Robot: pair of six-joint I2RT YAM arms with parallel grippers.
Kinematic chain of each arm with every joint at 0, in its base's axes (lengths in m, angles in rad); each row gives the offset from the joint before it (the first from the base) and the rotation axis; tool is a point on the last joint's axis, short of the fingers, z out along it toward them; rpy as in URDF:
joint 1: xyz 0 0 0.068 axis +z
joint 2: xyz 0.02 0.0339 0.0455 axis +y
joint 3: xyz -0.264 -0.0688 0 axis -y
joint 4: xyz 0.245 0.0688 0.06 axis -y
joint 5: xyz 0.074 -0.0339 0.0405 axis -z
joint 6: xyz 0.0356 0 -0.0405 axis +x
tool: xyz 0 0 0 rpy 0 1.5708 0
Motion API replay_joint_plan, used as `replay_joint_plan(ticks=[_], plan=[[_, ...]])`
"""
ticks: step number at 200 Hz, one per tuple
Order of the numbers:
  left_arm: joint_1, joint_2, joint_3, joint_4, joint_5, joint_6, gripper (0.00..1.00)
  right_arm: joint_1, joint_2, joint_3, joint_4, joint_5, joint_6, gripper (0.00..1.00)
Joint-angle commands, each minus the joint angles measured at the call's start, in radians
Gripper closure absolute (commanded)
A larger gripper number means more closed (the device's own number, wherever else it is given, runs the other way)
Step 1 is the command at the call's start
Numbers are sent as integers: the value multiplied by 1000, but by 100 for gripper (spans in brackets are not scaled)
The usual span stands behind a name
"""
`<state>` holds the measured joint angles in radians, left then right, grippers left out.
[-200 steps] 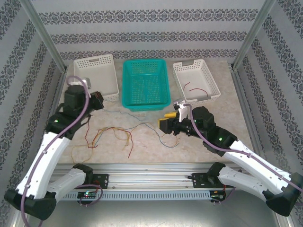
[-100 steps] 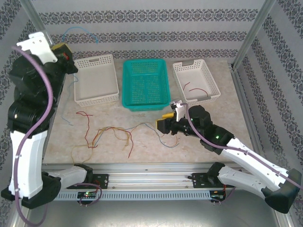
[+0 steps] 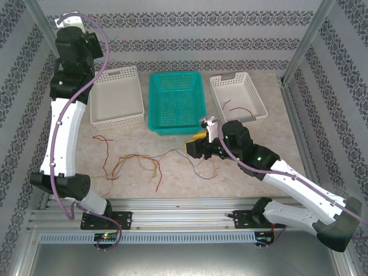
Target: Untangle the cables
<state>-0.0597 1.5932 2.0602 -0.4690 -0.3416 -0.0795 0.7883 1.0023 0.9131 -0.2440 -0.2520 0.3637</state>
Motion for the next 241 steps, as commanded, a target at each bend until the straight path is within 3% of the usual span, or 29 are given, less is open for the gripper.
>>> replay_joint_plan(ticks=[1, 48, 83, 137, 241], plan=[[38, 51, 55, 44, 28, -33, 100, 8, 20, 37, -17, -9, -48, 43], [83, 149, 13, 40, 90, -85, 100, 2, 65, 29, 20, -21, -57, 43], [86, 132, -233, 186, 107, -106, 100, 2, 115, 16, 70, -33, -38, 42], [96, 163, -504, 327, 178, -251, 100, 4, 189, 3, 131, -65, 4, 35], [121, 389, -455, 215, 256, -293, 100, 12, 201, -25, 155, -102, 41, 34]])
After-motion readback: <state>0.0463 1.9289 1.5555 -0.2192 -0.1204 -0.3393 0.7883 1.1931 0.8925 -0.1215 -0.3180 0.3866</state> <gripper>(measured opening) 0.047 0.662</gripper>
